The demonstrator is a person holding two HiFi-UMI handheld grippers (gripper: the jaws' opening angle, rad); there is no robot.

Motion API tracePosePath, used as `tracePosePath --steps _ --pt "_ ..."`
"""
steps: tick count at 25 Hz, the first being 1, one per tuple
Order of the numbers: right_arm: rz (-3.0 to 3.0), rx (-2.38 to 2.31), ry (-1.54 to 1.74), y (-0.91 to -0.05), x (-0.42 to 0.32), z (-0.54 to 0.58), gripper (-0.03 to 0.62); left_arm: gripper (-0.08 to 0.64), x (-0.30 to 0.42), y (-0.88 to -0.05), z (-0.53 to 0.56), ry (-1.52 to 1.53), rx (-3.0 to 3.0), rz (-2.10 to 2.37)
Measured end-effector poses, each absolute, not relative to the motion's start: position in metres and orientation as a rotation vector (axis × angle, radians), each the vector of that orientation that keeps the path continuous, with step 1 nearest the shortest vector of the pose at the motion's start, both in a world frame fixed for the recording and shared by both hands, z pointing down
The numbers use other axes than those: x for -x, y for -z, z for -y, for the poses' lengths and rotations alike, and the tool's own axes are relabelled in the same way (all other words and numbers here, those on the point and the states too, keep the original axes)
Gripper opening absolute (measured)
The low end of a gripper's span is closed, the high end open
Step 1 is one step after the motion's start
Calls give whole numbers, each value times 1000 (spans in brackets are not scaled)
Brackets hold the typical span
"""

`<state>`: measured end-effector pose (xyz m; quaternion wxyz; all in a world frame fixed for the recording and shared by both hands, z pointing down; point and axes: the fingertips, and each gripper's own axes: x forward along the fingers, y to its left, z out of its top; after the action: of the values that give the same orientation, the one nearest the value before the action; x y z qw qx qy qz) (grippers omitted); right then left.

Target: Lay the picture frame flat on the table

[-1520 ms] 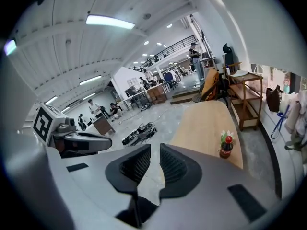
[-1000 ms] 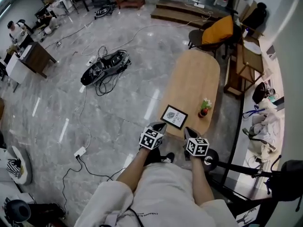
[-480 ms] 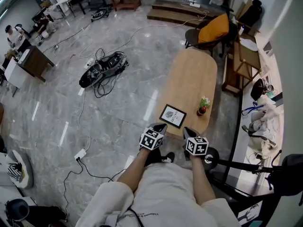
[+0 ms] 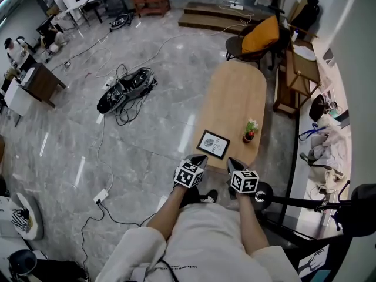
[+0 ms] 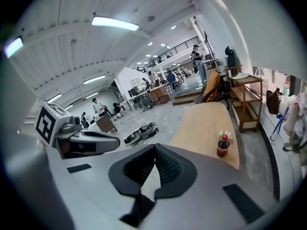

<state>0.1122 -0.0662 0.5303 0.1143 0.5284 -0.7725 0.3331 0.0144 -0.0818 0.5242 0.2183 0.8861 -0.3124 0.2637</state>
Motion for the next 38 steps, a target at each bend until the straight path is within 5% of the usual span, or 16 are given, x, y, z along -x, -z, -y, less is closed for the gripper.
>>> tracePosePath --steps 38 --pt "2229 -1555 -925 -531 -109 51 34 21 -12 -525 71 -673 -2444 849"
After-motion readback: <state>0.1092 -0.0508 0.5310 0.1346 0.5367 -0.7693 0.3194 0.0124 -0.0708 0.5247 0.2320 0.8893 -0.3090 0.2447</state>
